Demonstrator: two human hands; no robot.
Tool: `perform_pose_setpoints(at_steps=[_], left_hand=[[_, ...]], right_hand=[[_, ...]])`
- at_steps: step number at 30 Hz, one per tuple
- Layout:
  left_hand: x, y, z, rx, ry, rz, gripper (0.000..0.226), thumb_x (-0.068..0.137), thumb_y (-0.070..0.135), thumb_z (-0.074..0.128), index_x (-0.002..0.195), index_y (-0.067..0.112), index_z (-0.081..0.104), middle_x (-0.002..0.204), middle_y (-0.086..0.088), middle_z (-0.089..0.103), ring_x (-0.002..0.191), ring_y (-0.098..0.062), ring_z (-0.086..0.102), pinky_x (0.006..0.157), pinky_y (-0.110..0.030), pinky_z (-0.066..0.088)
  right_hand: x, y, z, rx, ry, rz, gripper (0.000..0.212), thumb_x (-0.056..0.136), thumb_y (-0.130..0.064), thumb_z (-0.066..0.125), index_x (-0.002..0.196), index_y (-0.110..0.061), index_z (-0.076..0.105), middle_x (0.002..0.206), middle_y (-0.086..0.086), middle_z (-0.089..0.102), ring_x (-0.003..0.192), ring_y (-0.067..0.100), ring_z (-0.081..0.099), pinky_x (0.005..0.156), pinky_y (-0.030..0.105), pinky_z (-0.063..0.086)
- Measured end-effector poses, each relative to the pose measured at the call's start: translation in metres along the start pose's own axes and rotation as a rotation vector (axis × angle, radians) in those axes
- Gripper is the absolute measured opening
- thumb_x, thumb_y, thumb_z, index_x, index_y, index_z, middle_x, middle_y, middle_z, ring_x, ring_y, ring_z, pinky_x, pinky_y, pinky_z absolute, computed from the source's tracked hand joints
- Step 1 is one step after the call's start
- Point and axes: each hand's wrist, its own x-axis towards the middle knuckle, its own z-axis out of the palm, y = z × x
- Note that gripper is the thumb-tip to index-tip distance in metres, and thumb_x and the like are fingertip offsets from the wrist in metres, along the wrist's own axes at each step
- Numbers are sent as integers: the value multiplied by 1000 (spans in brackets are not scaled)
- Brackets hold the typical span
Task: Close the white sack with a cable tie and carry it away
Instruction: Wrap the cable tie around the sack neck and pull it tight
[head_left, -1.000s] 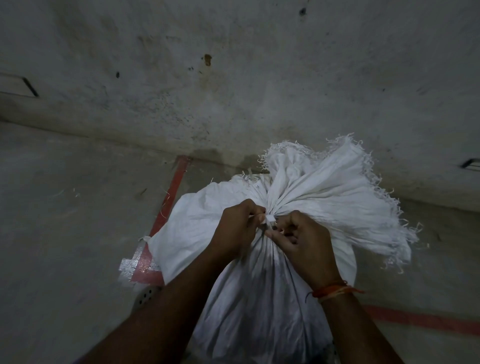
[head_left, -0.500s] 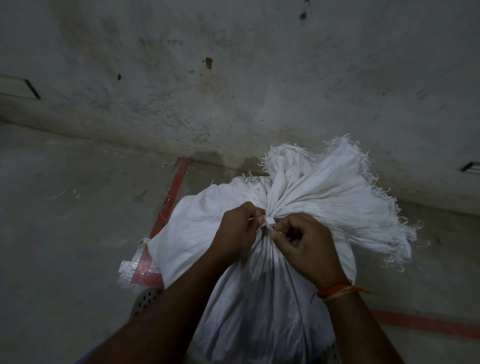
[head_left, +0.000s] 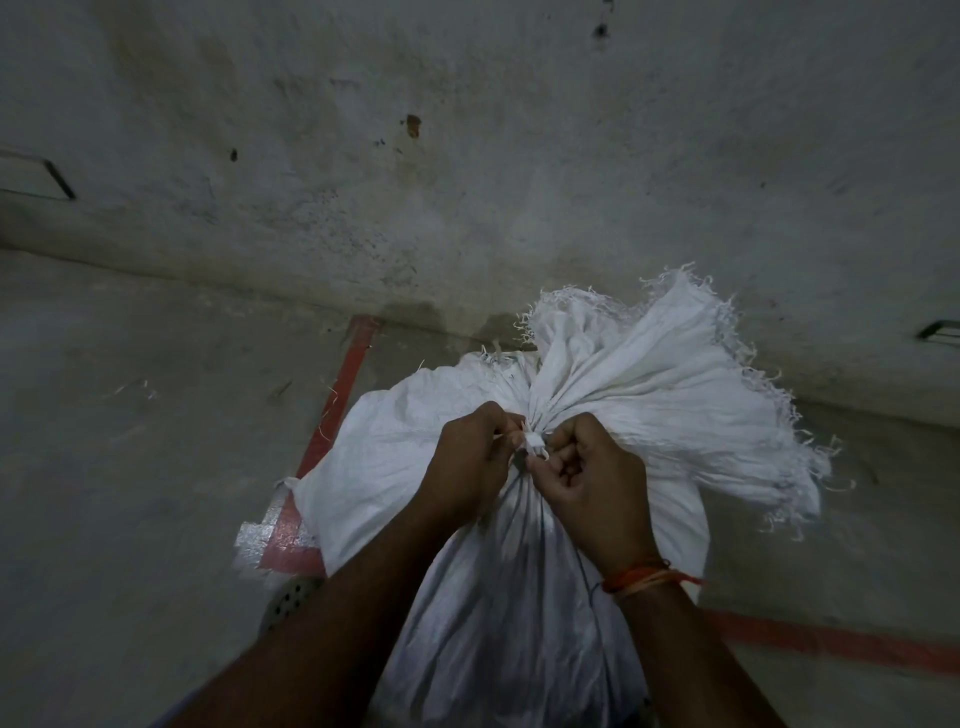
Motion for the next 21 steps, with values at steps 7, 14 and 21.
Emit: perform_pose_setpoints(at_steps=[7,14,21], left_hand=[[1,1,1,-2,-7,25,7,95,13,60,89,9,61,116,-1,71,106,-11,66,92,-30,54],[1,-1,0,1,-8,56,8,95,13,61,88,9,62,114,1,72,103,-10,67,90,-31,55],[2,-1,2,-1,-27,64,8,94,15,61,87,12,60,115,0,72,105,-14,68,91,-38,55]], right_hand=[[4,5,-14,58,-95,-44,16,80,-20,76,79,-20,60,60,-5,59,55,7,57,54,14,43],[6,2,1,35,-22,-32,23,81,-27,76,85,-19,55,60,0,61,55,11,59,53,16,44],[16,20,-21,53,-351,-42,38,88,-15,70,125,-22,67,105,-9,72,97,-2,65,84,9,46]])
